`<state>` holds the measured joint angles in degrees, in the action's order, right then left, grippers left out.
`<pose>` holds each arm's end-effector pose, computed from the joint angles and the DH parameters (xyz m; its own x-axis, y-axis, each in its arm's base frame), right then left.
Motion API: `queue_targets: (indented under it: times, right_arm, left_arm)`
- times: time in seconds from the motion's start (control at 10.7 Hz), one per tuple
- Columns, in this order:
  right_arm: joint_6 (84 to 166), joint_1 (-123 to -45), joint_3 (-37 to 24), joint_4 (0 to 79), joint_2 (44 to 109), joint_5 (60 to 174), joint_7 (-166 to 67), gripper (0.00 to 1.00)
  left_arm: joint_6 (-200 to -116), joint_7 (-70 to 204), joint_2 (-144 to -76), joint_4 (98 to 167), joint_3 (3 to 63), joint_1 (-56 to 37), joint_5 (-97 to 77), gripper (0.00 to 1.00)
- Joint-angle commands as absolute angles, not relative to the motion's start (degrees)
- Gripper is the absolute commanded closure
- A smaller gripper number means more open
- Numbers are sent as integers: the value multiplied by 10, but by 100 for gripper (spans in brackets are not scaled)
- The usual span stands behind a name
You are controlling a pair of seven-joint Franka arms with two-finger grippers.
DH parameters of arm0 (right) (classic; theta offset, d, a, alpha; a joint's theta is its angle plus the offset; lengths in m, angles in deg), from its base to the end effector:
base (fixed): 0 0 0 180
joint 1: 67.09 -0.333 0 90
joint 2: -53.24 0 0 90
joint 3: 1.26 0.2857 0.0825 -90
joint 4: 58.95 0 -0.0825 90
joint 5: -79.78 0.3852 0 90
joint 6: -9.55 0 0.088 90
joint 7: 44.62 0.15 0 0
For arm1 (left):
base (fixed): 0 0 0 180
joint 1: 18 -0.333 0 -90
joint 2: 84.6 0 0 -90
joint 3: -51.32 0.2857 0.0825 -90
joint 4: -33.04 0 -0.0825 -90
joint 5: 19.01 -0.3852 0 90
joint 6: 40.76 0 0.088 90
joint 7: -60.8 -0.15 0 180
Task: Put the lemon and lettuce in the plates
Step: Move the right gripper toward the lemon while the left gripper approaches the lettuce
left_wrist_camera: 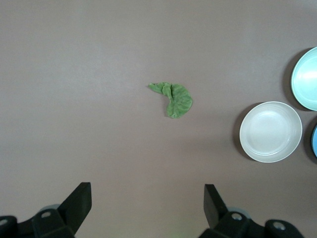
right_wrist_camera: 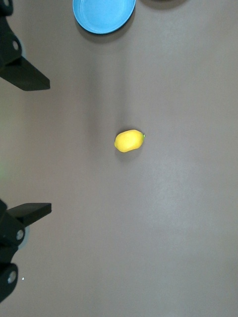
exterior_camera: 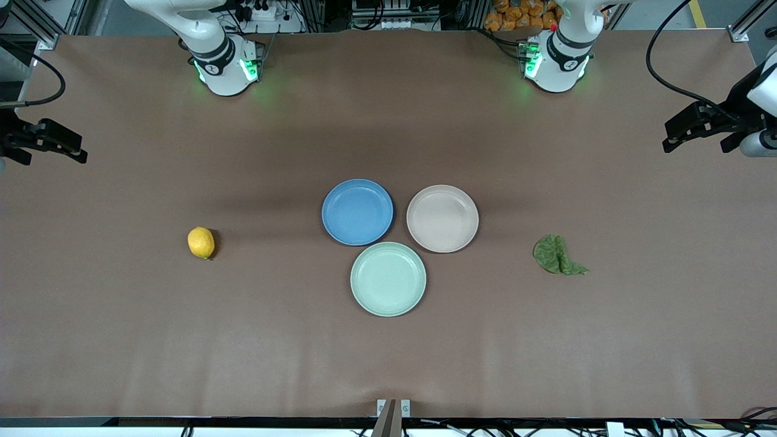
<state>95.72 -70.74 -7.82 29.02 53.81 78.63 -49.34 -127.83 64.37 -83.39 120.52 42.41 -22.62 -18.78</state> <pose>0.5492 -0.0308 0.5567 0.9986 0.0302 -0.0429 0.0310 -0.9994 0.0177 0.5440 -0.0422 0.5789 0.9998 -0.0128 0.0136 -0.0128 -0.9999 0.0016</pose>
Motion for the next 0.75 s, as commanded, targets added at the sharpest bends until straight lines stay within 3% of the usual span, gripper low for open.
queue_targets:
  times: [0.0,0.47,0.65]
  right_arm:
    - [945,-696,-70,279,542,788,-485,0]
    - [944,-696,-70,279,544,788,-486,0]
    - [944,-696,-70,281,546,789,-487,0]
  left_arm:
    - [-1272,627,-835,1199,423,-229,-194,0]
    - [-1274,618,-885,1218,423,-227,-193,0]
    - [-1299,620,-896,1256,423,-230,-188,0]
